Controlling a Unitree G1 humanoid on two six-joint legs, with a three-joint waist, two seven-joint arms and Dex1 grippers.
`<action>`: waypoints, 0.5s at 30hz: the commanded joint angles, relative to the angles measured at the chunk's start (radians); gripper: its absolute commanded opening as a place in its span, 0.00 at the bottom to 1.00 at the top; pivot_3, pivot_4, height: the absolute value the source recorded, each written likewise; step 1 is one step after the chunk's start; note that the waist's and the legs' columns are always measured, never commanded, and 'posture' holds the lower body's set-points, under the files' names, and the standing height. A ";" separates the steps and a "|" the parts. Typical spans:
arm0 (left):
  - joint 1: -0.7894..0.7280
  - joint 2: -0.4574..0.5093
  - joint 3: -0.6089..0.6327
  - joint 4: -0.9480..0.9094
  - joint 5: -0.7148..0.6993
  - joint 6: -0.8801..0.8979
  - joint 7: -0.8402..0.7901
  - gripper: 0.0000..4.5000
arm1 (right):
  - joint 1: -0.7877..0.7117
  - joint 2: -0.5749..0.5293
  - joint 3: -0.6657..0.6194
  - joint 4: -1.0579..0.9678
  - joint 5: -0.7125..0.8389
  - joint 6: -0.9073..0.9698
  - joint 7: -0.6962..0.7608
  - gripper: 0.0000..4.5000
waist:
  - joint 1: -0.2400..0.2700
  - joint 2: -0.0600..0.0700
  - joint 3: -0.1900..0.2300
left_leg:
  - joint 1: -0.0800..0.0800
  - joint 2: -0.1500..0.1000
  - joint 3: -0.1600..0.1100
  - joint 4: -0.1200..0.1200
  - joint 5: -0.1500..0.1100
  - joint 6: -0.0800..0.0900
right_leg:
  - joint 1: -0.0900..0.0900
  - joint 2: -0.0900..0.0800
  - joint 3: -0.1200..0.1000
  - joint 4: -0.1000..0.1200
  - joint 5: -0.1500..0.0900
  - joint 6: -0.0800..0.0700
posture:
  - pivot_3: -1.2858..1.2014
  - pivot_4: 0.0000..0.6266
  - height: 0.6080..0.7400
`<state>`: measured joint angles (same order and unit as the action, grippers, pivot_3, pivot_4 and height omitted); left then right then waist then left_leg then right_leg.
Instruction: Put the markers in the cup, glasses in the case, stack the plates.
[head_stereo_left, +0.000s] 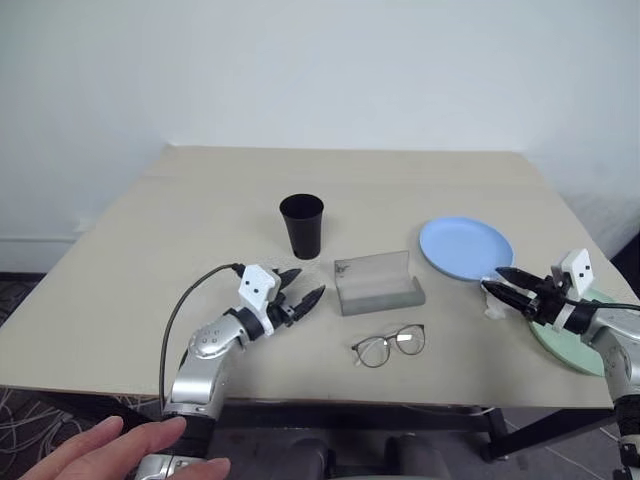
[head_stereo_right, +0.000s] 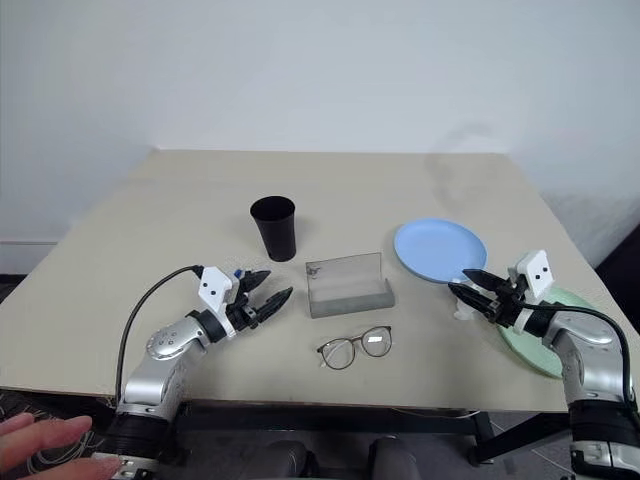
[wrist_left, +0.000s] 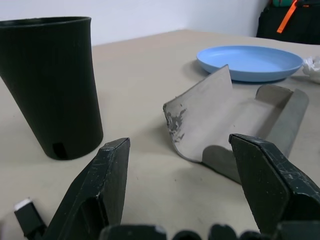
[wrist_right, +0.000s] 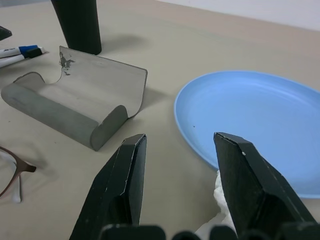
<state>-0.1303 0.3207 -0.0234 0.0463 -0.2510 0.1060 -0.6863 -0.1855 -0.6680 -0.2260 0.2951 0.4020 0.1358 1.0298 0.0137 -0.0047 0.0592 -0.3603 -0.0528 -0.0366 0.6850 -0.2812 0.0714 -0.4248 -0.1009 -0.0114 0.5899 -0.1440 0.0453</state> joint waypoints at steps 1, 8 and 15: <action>-0.018 0.017 0.005 -0.049 -0.010 0.003 -0.010 0.74 | -0.007 0.003 -0.026 -0.050 0.027 -0.006 -0.002 0.52 | 0.000 0.000 0.000 | 0.000 0.000 0.000 0.000 0.000 -0.001 | 0.000 0.000 0.000 0.000 0.000 0.000 | 0.52 0.00 1.00; -0.014 0.027 0.007 -0.070 -0.014 0.014 -0.012 0.74 | -0.003 0.025 -0.027 -0.068 0.023 -0.009 -0.021 0.52 | 0.000 -0.001 0.000 | 0.000 0.000 0.000 0.000 -0.001 -0.002 | 0.000 0.000 0.000 0.000 0.000 -0.001 | 0.52 0.00 1.00; -0.013 0.045 0.008 -0.081 -0.021 0.027 -0.035 0.74 | 0.021 0.026 -0.037 -0.105 0.026 -0.008 -0.041 0.52 | 0.000 -0.001 0.000 | 0.000 0.000 0.000 0.000 -0.001 -0.002 | 0.000 0.000 0.000 0.000 0.000 0.000 | 0.52 0.00 1.00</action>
<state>-0.1303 0.3564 -0.0233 0.0093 -0.2532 0.1369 -0.7117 -0.1604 -0.6406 -0.2272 0.2332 0.4023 0.1376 0.9971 0.0137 -0.0058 0.0591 -0.3604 -0.0523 -0.0365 0.6849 -0.2824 0.0696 -0.4251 -0.1007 -0.0116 0.5899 -0.1443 0.0448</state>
